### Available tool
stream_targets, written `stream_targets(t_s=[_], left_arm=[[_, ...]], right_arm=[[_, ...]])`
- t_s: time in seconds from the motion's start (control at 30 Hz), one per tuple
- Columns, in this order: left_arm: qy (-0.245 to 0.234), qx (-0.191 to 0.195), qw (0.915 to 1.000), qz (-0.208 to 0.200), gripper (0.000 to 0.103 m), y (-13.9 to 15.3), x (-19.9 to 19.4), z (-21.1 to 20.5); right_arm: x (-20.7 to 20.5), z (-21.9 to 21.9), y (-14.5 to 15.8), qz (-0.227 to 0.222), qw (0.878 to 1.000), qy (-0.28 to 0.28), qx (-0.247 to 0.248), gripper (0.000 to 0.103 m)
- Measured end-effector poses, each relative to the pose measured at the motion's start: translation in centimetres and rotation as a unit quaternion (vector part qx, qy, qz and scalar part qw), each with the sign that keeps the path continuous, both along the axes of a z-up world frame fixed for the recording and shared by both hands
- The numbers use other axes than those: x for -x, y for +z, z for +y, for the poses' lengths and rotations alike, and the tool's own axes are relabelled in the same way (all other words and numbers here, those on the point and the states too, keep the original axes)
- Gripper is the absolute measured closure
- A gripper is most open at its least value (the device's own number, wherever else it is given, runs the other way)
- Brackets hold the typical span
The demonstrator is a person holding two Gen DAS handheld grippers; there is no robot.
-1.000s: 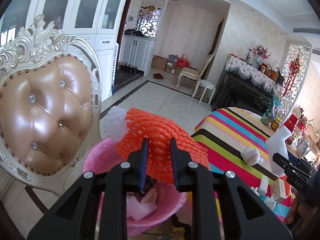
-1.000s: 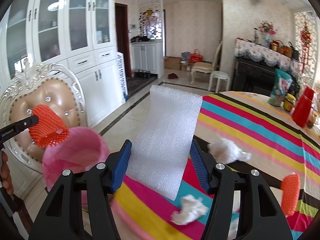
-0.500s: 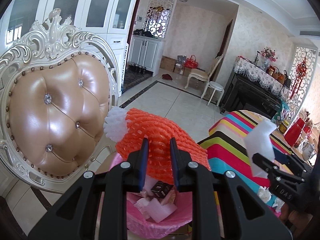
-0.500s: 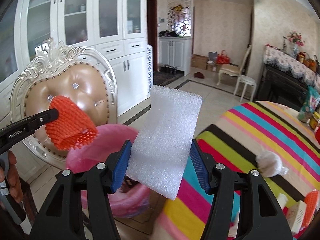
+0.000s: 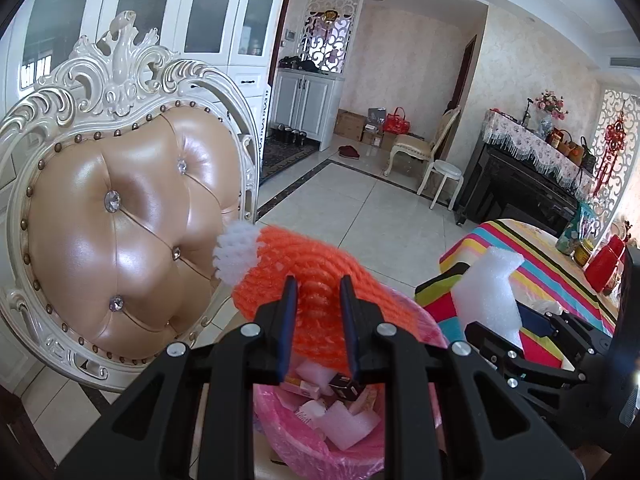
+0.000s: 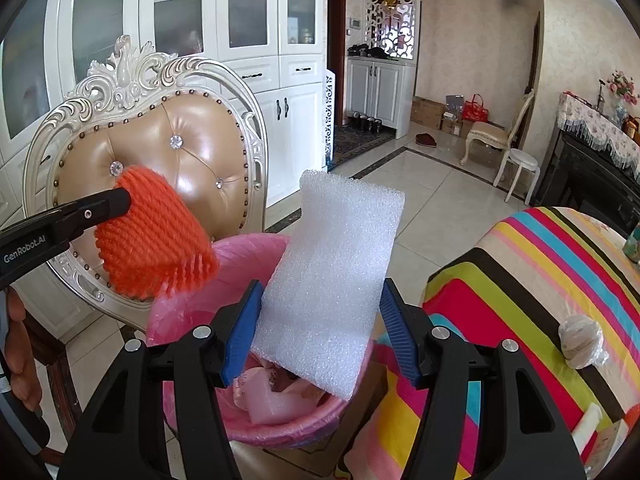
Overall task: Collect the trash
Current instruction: 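Open both tools to drop the net sleeve and foam sheet into the bin, then move both open tools back over the table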
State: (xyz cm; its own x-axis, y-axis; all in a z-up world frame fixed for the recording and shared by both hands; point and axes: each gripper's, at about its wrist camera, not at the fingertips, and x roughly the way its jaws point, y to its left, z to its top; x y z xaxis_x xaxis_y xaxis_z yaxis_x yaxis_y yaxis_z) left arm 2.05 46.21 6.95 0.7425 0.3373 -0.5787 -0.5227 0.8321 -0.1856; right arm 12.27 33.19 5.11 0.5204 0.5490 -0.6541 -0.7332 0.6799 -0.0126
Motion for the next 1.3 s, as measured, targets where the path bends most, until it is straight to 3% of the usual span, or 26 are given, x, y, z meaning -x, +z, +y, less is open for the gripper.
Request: stream_targets(t_s=[0.2, 0.23, 0.27, 0.3, 0.5, 0.8, 1.3], left_arm=[[-0.004, 0.006, 0.9999, 0.015, 0.081, -0.9, -1.0, 0.5], [-0.005, 0.009, 0.9998, 0.016, 0.075, -1.0, -1.2, 0.6], [-0.004, 0.013, 0.9998, 0.015, 0.057, -1.1, -1.2, 0.7], [-0.003, 0.013, 0.9999, 0.008, 0.053, -1.0, -1.1, 0.7], [0.003, 0.015, 0.9999, 0.006, 0.054, -1.1, -0.9, 0.7], [0.002, 0.016, 0.9999, -0.002, 0.054, -0.8, -0.7, 0.0], [-0.036, 0.021, 0.9991, -0.006, 0.054, -0.8, -2.4, -4.9]], right_arm=[[-0.1, 1.2, -0.4, 0.002, 1.0, 0.01, 0.007, 0.045], [0.0, 1.4, -0.6, 0.003, 1.0, 0.012, 0.011, 0.045], [0.0, 1.7, -0.7, 0.001, 1.0, 0.013, 0.014, 0.043], [0.0, 1.8, -0.8, 0.0, 1.0, 0.013, 0.017, 0.043], [-0.7, 1.8, -1.5, 0.003, 1.0, 0.005, 0.024, 0.038], [-1.5, -0.4, -1.3, 0.005, 1.0, -0.014, 0.016, 0.037], [-2.3, -9.2, -0.5, -0.001, 0.997, -0.071, 0.0, 0.037]])
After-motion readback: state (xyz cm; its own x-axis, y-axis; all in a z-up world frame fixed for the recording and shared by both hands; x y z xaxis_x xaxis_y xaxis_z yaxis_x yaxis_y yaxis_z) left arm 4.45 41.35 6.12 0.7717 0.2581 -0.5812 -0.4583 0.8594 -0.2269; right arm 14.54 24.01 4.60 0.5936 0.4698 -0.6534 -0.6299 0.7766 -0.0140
